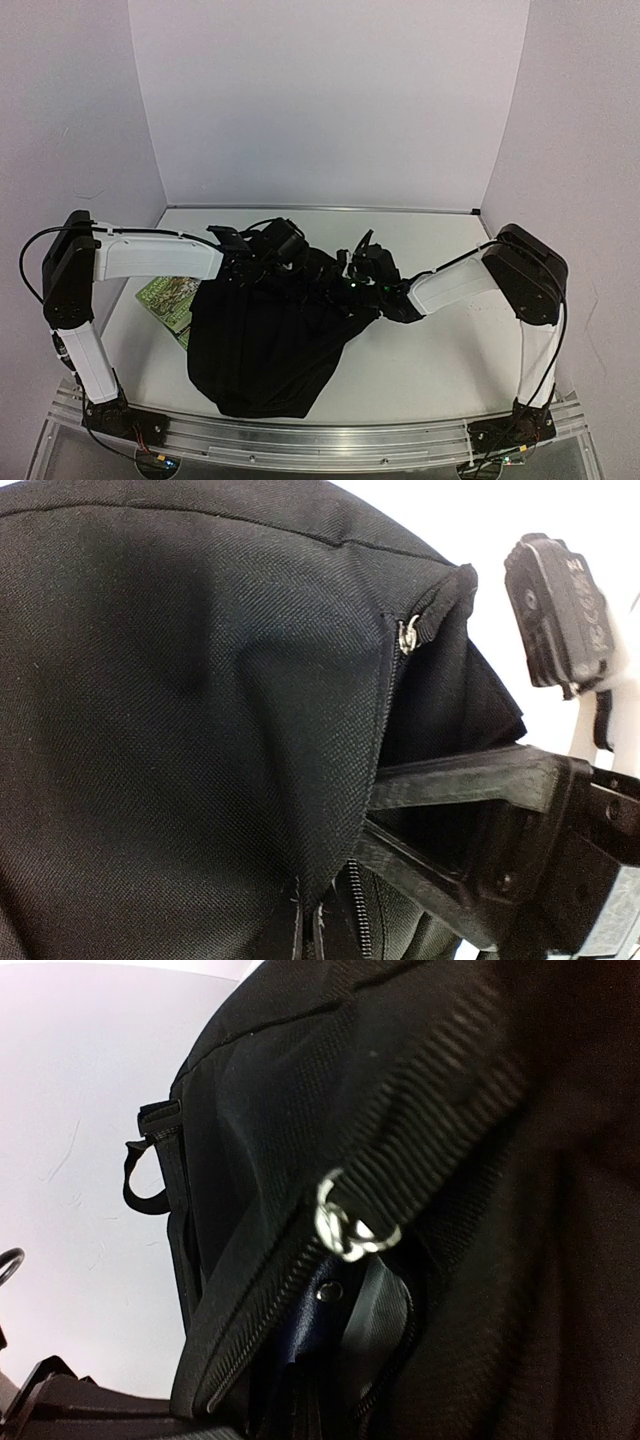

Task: Pack the student bag
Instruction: Place the personal item in the student bag, then zip the student bag at the center of the board.

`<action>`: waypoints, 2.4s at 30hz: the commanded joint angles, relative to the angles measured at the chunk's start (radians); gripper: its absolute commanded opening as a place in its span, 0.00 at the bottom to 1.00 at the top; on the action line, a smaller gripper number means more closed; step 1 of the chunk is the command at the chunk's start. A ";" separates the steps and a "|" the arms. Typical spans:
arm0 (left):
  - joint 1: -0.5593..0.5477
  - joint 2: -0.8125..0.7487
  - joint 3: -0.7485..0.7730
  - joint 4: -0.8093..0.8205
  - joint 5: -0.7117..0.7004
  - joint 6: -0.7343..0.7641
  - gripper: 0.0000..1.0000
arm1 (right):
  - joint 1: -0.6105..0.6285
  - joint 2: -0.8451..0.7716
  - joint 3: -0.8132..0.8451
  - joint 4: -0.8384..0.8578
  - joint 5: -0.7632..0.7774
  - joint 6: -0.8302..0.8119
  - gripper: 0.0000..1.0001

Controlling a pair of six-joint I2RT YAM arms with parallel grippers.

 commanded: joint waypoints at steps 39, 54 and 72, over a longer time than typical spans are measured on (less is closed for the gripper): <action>0.084 0.024 -0.018 0.262 0.395 0.026 0.55 | -0.183 -0.166 0.114 -0.466 0.085 -0.453 0.61; 0.084 0.060 -0.045 0.290 0.411 -0.022 0.54 | -0.187 -0.018 0.249 -0.486 0.072 -0.505 0.38; 0.084 0.051 -0.020 0.289 0.383 -0.014 0.54 | -0.187 -0.090 0.263 -0.497 0.129 -0.517 0.21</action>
